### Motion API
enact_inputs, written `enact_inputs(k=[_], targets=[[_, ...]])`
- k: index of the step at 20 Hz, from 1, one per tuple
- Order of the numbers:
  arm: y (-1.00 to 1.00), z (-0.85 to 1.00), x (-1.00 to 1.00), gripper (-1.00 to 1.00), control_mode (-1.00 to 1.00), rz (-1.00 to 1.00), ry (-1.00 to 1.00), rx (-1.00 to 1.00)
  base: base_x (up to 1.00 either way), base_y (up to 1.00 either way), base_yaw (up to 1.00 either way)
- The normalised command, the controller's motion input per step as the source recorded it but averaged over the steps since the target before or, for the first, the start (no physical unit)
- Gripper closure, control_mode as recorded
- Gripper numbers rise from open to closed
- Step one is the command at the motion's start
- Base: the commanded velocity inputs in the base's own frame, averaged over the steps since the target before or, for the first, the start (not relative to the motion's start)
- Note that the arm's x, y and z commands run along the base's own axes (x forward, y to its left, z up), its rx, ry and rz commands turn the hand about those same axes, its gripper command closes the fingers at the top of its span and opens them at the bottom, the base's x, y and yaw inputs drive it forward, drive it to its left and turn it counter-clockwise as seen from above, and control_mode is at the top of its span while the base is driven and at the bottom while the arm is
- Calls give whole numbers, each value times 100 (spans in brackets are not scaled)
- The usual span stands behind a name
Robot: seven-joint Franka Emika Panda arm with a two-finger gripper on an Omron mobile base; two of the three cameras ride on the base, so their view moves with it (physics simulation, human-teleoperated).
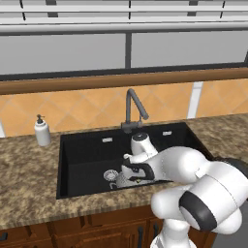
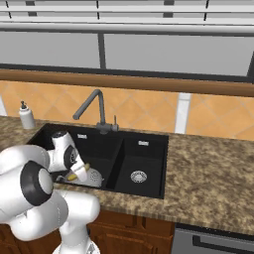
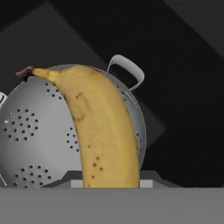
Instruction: Put the colander in the sink, put the banana in the colander, and turn on the sink faucet and pour water over the colander.
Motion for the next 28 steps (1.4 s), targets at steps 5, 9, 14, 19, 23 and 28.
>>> enact_inputs(k=[5,9,14,19,23,28], targets=[[-1,-33,18,100,-100,0,0,0,0,0,0],[0,-28,7,100,-100,0,0,0,0,0,0],[0,-27,12,100,-100,0,0,0,0,0,0],[0,-24,22,100,-100,0,0,0,0,0,0],[0,-32,14,100,-100,0,0,0,0,0,0],[0,-33,2,100,-100,0,0,0,0,0,0]])
